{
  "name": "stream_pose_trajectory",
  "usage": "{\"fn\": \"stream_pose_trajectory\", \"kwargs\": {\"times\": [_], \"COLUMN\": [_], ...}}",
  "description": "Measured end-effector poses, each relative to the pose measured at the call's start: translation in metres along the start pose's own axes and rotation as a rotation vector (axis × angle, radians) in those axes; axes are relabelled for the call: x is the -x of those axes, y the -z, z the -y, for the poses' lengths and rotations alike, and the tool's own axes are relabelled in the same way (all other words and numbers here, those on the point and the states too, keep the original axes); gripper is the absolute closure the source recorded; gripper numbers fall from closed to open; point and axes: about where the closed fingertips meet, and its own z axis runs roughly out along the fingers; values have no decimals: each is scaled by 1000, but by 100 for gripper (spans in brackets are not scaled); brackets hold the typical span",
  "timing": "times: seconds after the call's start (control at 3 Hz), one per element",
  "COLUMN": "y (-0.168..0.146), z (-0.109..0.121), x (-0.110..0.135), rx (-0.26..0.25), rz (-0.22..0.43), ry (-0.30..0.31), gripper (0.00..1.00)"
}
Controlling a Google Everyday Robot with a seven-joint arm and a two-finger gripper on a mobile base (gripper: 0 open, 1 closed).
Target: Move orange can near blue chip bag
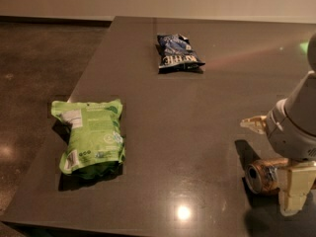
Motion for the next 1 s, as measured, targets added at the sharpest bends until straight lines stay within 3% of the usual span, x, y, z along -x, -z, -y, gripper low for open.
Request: {"fn": "stream_pose_trajectory", "kwargs": {"times": [0.33, 1.0], "y": [-3, 3], "z": [0, 8], "x": [-2, -7], "rx": [-13, -33], "rz": [-13, -46], "ry": [15, 7], "gripper": [16, 64]}}
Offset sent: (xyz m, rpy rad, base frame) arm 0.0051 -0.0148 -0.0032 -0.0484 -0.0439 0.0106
